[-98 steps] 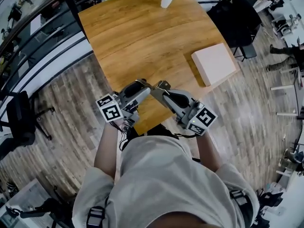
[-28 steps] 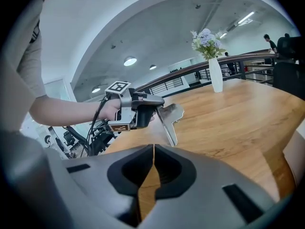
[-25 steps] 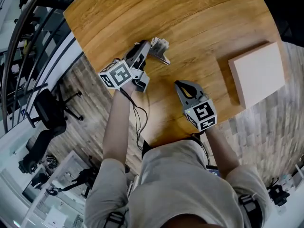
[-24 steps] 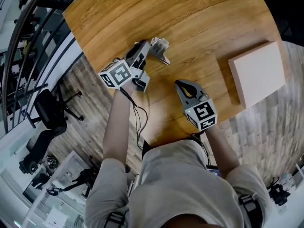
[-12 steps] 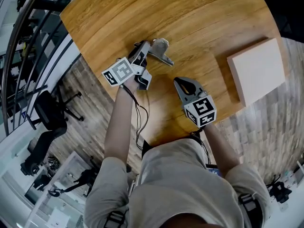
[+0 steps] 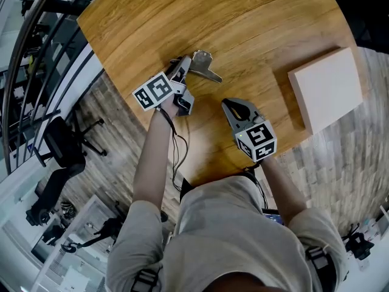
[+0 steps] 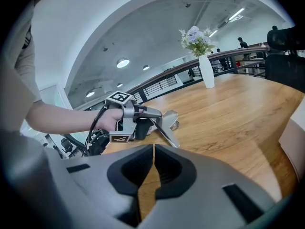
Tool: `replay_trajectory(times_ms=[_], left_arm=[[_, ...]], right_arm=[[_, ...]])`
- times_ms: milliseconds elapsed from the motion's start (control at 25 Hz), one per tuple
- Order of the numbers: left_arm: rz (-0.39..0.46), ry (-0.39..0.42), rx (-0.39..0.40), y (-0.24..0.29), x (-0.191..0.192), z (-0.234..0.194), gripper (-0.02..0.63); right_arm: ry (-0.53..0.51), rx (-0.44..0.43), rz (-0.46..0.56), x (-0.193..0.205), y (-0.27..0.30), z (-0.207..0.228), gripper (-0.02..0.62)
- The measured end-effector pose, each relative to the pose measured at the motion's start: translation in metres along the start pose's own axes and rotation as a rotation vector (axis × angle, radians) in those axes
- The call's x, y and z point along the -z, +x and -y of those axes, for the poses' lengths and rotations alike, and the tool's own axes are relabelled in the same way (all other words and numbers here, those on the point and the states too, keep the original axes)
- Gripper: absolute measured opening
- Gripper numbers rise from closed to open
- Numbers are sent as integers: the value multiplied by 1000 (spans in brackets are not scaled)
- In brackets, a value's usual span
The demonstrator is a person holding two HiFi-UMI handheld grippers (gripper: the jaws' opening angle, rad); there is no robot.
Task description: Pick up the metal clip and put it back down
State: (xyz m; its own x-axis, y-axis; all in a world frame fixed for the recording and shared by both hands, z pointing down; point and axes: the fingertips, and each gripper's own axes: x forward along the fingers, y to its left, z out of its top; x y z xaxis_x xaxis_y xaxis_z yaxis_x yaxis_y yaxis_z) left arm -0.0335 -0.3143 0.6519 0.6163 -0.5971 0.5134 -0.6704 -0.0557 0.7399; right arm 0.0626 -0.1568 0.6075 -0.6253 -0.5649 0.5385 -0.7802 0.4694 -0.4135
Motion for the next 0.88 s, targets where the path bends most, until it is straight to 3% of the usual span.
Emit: replay_trajectory(times_ms=[240, 520, 880], left_arm=[[-47, 93, -110, -5, 7, -10, 180], [-76, 105, -179, -14, 19, -13, 215], [-135, 193, -261, -31, 34, -18, 247]], right_arm=[[-14, 19, 27, -6, -9, 0, 32], [-17, 19, 35, -7, -15, -8, 32], [-25, 33, 47, -8, -24, -15, 32]])
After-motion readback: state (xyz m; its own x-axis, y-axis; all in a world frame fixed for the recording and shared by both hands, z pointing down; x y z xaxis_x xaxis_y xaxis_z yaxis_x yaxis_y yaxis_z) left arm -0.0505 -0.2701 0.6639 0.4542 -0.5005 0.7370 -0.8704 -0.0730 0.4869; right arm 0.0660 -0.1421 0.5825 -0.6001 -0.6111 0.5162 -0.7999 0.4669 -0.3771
